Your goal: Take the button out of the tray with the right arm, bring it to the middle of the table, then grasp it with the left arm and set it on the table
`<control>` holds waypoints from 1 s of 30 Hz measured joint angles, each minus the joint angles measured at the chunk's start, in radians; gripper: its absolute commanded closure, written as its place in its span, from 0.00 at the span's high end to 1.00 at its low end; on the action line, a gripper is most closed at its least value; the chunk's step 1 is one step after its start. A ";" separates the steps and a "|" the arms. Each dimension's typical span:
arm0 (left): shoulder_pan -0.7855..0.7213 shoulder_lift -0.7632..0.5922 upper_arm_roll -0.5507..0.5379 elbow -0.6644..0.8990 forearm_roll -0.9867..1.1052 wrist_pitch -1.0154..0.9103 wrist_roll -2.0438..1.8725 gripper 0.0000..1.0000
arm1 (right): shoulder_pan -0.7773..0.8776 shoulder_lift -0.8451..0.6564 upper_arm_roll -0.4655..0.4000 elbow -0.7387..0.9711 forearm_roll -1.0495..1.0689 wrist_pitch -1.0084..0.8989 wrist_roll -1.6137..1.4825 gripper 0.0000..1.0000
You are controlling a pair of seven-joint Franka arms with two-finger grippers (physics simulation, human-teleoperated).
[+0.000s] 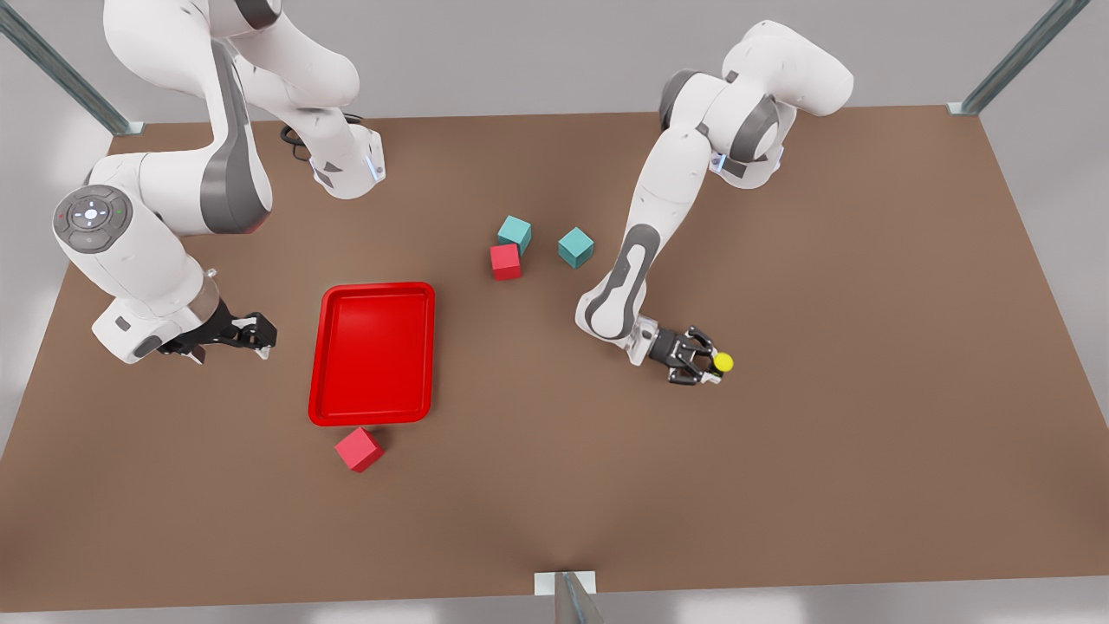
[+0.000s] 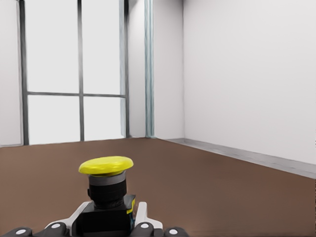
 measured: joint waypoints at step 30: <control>0.482 -0.780 0.049 0.506 -1.169 -0.355 1.060 1.00 | 0.000 0.012 0.005 0.045 0.043 -0.005 -0.001 1.00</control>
